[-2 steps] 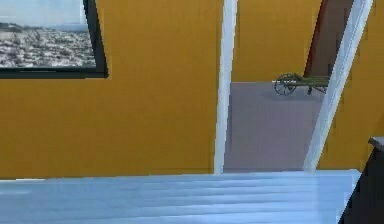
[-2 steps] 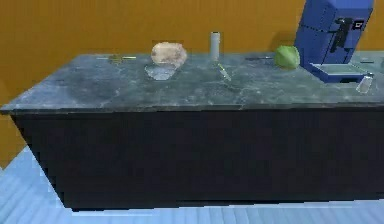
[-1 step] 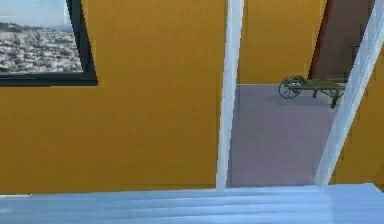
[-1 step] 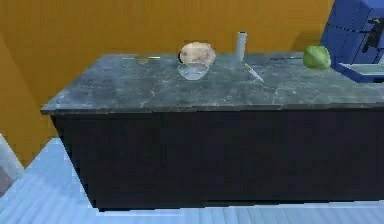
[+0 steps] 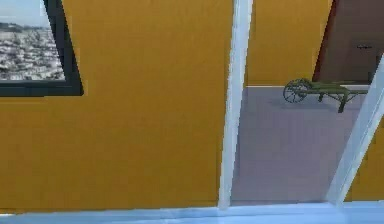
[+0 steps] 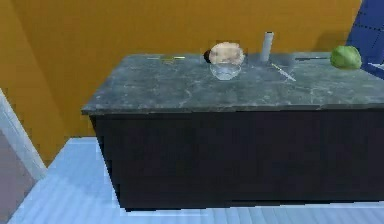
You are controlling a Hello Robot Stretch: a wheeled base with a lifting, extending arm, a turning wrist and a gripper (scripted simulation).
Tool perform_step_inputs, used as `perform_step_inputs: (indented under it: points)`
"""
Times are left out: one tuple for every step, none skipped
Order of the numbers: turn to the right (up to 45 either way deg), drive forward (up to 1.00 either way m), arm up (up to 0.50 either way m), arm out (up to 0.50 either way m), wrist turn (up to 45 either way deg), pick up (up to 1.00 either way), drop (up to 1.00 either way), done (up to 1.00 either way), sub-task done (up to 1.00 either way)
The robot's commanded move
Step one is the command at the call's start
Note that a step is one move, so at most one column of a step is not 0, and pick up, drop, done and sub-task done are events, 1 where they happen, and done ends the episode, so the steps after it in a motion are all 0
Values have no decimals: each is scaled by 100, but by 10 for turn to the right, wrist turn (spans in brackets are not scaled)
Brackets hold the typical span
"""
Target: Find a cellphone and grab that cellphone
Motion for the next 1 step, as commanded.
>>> perform_step_inputs:
  points:
    - [330,0,0,0,0,0,0,0,0]
